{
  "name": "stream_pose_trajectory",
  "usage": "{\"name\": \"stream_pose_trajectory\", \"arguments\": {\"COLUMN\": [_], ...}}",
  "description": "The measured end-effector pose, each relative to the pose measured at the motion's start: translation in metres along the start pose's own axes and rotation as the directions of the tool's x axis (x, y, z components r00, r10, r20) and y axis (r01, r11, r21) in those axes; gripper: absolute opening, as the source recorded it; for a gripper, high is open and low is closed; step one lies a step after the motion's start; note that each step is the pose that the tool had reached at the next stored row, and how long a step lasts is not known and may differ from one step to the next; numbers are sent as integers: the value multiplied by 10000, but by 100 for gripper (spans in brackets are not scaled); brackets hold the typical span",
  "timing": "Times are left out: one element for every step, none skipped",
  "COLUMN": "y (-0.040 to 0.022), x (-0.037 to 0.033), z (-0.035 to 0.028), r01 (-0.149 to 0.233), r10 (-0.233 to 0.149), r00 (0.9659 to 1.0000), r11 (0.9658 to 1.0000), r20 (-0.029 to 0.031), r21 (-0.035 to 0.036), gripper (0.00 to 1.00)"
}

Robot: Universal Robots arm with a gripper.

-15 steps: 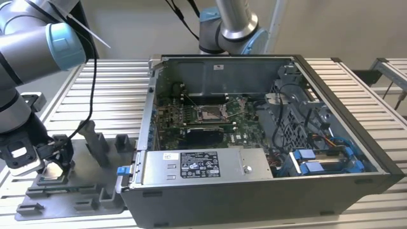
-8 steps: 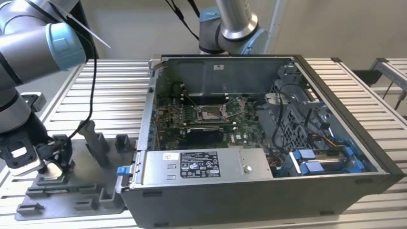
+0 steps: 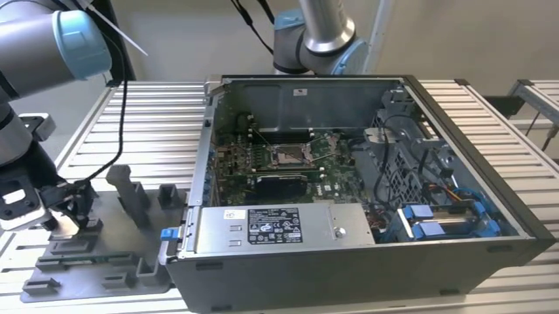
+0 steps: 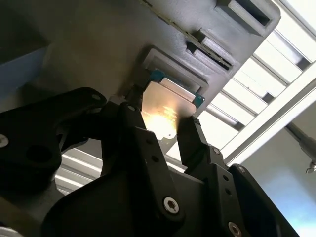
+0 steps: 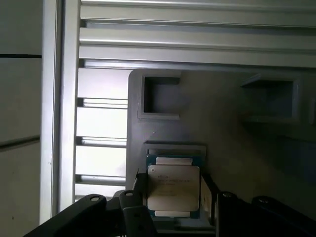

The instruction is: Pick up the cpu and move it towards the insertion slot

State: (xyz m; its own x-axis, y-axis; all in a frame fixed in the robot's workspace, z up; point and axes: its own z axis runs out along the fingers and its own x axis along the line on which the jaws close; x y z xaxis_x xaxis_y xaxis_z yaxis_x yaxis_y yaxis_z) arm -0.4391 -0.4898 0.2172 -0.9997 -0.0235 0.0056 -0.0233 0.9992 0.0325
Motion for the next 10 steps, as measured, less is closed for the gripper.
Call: {"name": "stream_pose_trajectory", "arguments": {"y": [2, 3, 4, 6, 7, 9, 10, 12, 13, 14], "x": [0, 0, 1, 1, 1, 1, 2, 2, 2, 3], "z": [-46, -91, -135, -183, -228, -273, -316, -361, -410, -451], "r01": [0, -1, 0, 0, 0, 0, 0, 0, 0, 0], "r10": [0, 1, 0, 0, 0, 0, 0, 0, 0, 0], "r00": [10000, 10000, 10000, 10000, 10000, 10000, 10000, 10000, 10000, 10000], "r11": [10000, 10000, 10000, 10000, 10000, 10000, 10000, 10000, 10000, 10000], "r20": [0, 2, 1, 0, 1, 0, 0, 1, 1, 0], "r21": [0, 0, 0, 0, 0, 0, 1, 0, 0, 1], "gripper": [0, 0, 0, 0, 0, 0, 0, 0, 0, 0]}}
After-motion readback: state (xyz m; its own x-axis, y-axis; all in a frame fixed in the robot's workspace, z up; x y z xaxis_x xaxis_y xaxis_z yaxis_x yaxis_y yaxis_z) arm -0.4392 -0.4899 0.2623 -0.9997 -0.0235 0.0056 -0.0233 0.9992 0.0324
